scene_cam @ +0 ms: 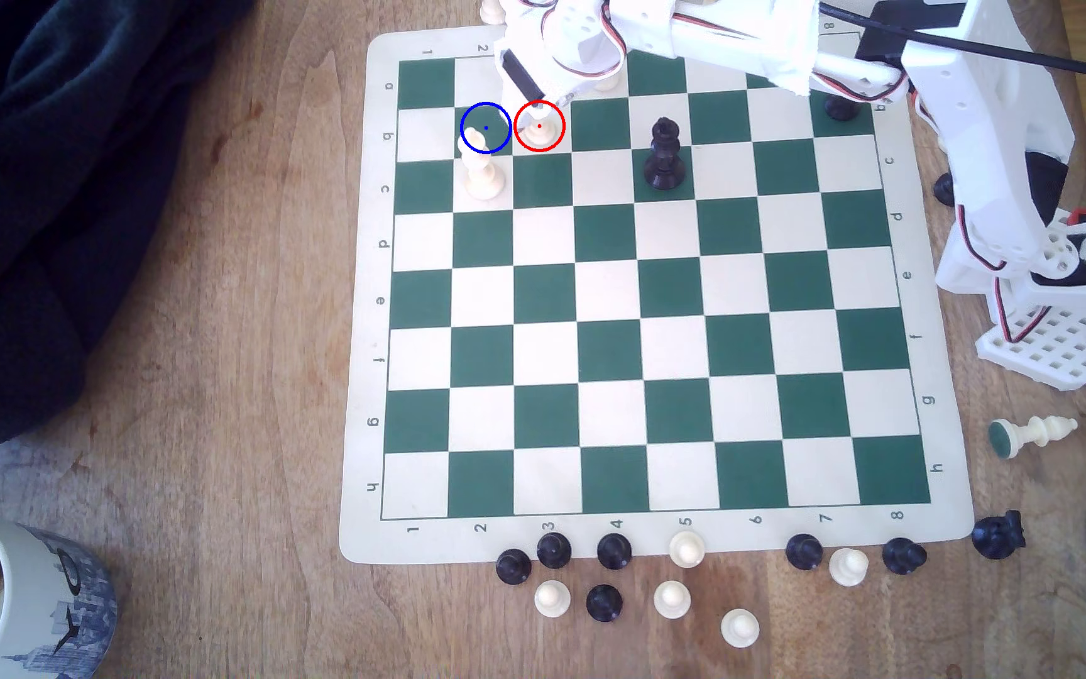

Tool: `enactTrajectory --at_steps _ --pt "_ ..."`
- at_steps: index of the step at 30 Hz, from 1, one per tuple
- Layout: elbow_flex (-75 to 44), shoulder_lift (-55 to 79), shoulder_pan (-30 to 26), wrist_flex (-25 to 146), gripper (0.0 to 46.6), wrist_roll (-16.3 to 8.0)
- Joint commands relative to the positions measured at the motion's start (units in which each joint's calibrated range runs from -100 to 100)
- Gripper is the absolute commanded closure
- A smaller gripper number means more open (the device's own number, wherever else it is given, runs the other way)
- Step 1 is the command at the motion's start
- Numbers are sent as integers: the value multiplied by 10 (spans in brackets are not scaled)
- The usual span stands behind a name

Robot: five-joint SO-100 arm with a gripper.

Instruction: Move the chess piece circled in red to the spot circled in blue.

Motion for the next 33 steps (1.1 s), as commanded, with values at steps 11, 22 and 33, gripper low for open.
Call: enactTrajectory --at_steps 11,22,33 --pt "-7 -2 -4 -20 348 2" --pt "-6 -2 -6 -24 389 2" --pt "-14 -12 -6 -16 434 6"
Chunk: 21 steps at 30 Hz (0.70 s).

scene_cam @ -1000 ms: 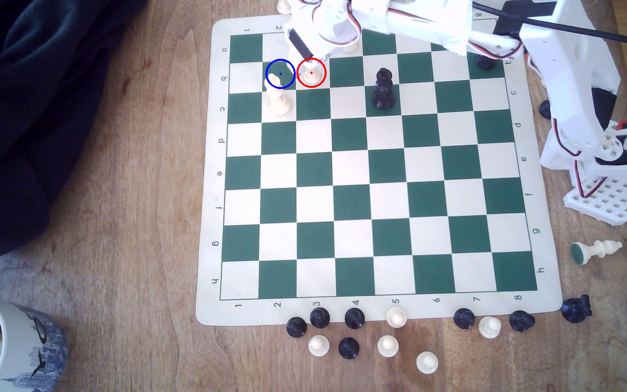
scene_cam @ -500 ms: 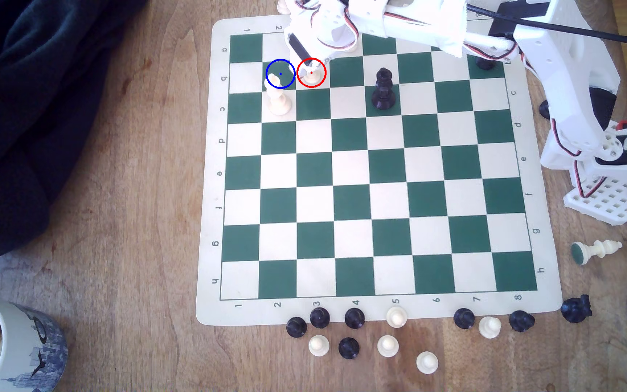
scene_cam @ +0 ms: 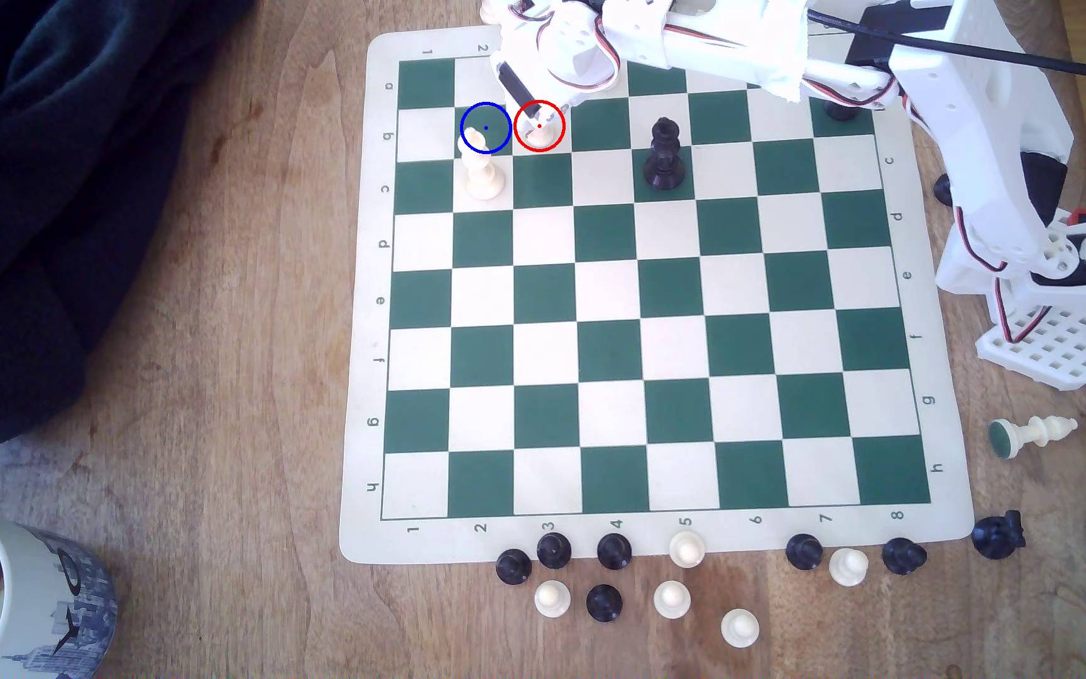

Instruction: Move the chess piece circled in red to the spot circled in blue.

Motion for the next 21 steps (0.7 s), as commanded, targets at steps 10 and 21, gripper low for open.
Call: enactTrajectory --at_steps 10,21 --pt "-45 -110 -2 50 437 5" --pt "-101 -125 -8 47 439 15"
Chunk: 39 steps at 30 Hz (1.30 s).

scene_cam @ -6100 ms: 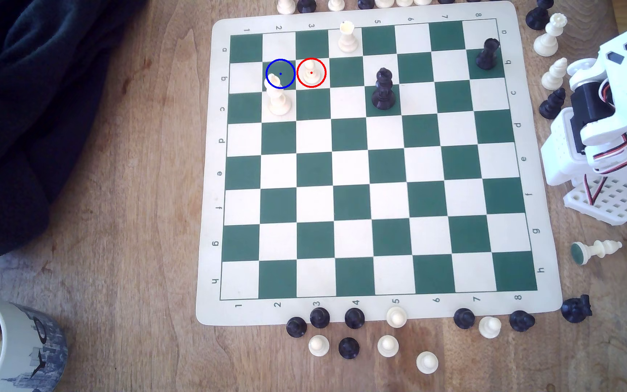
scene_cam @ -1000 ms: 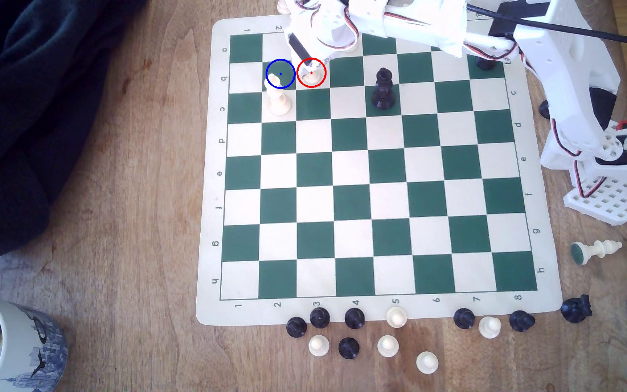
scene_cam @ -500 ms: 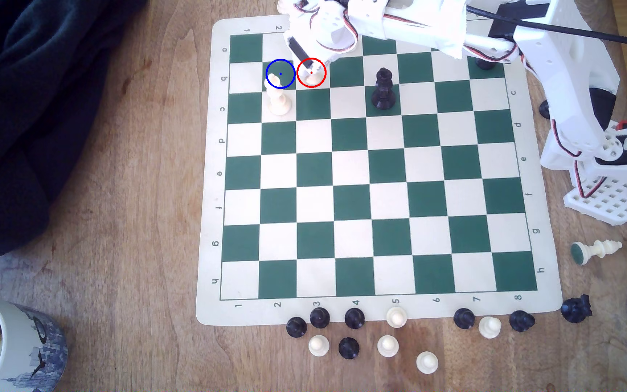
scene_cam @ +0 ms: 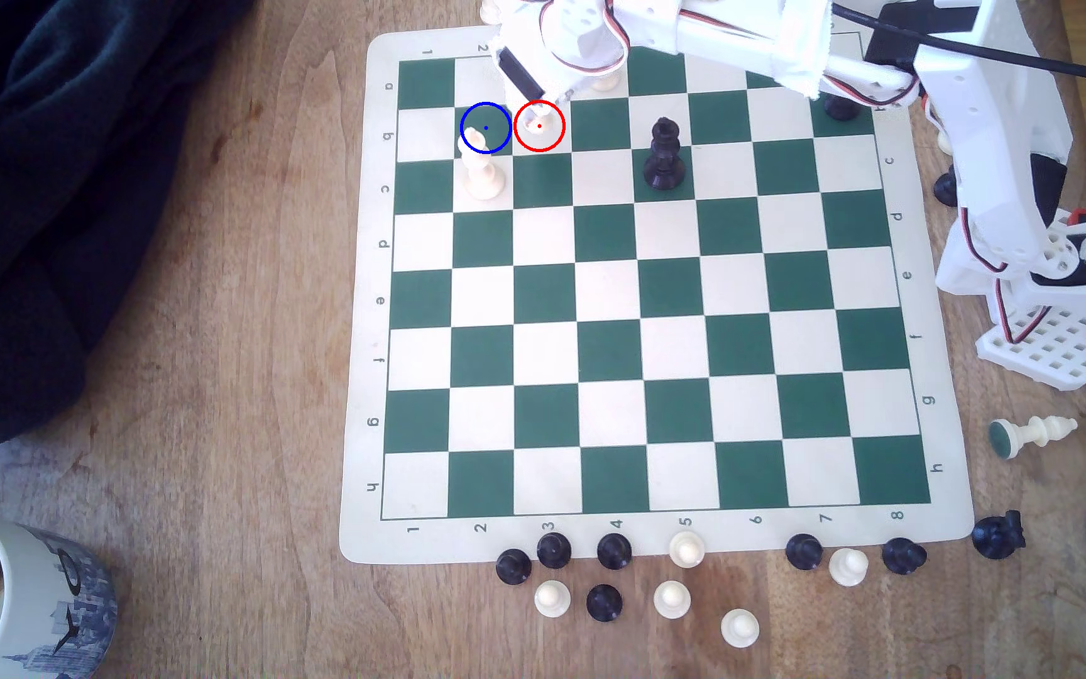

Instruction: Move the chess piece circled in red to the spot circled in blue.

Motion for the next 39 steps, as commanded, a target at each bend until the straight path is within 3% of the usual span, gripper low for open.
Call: enactTrajectory --at_steps 1,20,39 --pt "-72 -74 -1 -22 439 6" --pt "-72 40 -4 -142 437 6" --pt "-91 82 -10 -148 436 4"
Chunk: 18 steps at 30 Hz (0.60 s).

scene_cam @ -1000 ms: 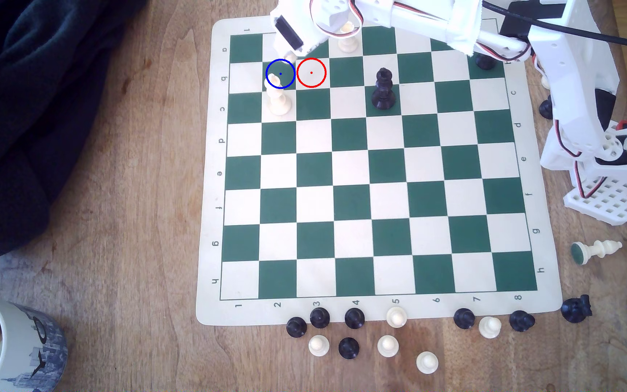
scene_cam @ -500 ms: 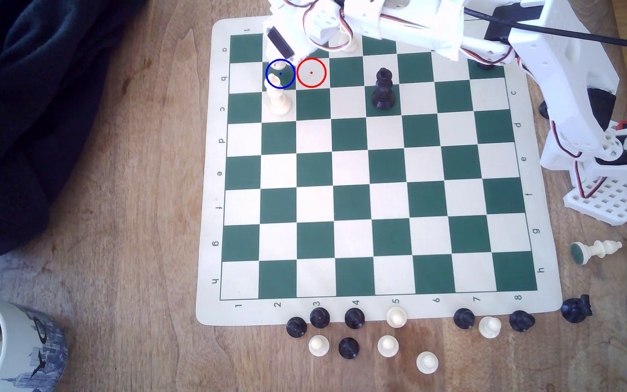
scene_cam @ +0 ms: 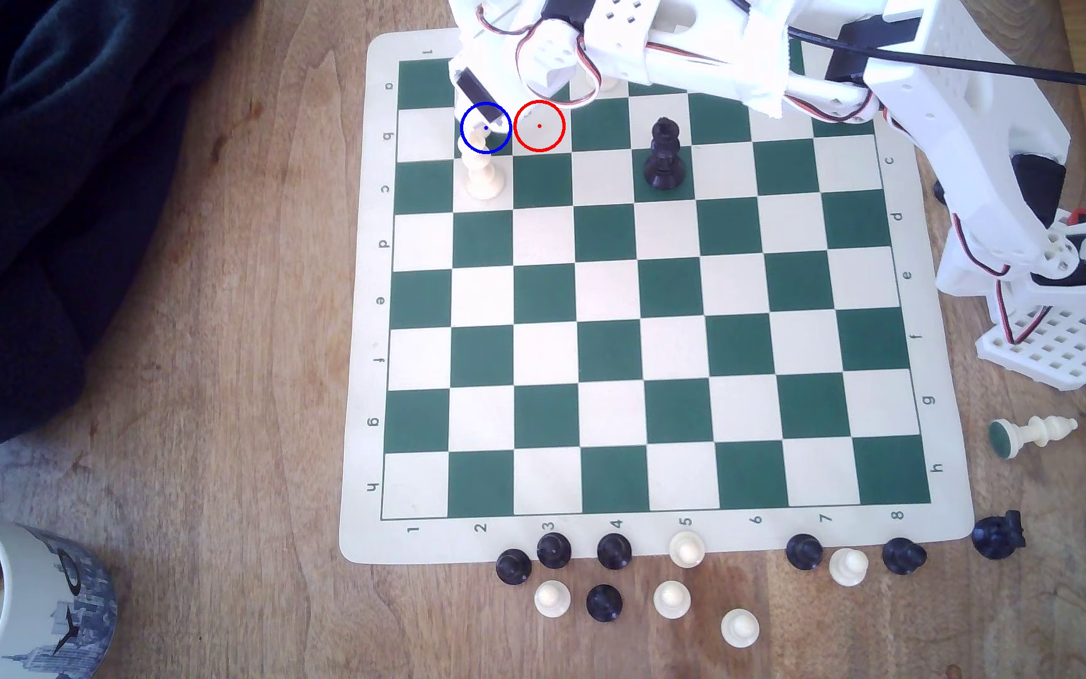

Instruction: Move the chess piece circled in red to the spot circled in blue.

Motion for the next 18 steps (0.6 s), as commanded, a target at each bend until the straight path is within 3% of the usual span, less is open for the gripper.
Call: enactTrajectory --at_steps 1,18 --pt "-53 -10 1 -11 437 -2" --pt "-51 -1 8 -10 438 -1"
